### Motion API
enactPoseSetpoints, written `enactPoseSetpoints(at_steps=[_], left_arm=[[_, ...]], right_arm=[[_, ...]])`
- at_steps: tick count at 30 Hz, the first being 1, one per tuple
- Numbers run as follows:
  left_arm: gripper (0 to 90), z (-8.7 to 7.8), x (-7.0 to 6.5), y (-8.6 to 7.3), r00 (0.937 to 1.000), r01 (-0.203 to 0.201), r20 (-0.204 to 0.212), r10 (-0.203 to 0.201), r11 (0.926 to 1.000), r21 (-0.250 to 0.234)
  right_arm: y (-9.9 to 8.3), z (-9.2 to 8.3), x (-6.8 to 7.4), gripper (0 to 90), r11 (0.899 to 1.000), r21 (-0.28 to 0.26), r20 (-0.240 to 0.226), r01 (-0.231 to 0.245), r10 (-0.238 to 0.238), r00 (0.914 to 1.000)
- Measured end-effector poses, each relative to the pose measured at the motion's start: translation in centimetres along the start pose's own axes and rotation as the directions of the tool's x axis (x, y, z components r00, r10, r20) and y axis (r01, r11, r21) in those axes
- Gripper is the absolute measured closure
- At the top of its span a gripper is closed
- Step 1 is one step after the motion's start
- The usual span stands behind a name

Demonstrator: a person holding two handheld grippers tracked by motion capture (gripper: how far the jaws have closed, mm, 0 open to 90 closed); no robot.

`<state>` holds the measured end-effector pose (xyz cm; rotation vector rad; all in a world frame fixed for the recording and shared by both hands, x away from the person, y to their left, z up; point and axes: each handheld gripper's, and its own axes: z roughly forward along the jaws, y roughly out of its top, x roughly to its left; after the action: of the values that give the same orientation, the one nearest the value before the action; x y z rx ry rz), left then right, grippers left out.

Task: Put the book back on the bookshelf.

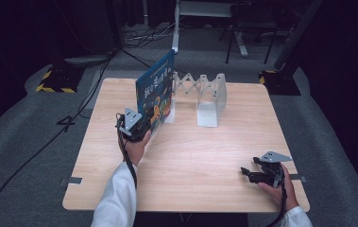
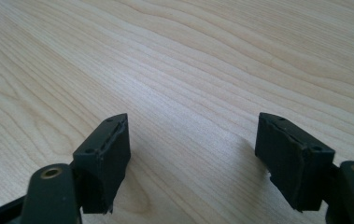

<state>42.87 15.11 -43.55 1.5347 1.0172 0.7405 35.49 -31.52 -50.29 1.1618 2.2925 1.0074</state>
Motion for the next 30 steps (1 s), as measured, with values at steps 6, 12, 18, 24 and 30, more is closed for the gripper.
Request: enactPoseSetpoints(at_steps=[6,12,18,24,30], left_arm=[[81.7,1.6,-0.2,-0.7,0.9995,0.029,-0.015,-0.028,0.9989,0.037],[81.6,2.3,-0.2,-0.3,0.9981,0.051,-0.037,-0.049,0.9976,0.047],[81.4,3.4,-0.5,0.1,0.9971,0.055,-0.057,-0.052,0.9971,0.052],[80.8,4.2,-0.4,0.3,0.9971,0.046,-0.063,-0.043,0.9976,0.052],[78.5,3.9,0.4,-0.1,0.9960,0.057,-0.072,-0.053,0.9967,0.057]], right_arm=[[0.0,0.0,0.1,27.7,1.000,-0.001,0.001,0.009,-0.009,1.0000],[0.0,0.0,0.0,29.9,1.000,-0.002,-0.009,0.008,-0.008,0.9999],[0.0,0.0,0.0,29.8,1.000,-0.002,-0.009,0.008,-0.008,0.9999],[0.0,0.0,0.0,29.9,1.000,-0.002,-0.009,0.007,-0.007,0.9999],[0.0,0.0,0.0,29.8,1.000,-0.002,-0.010,0.007,-0.007,0.9999]])
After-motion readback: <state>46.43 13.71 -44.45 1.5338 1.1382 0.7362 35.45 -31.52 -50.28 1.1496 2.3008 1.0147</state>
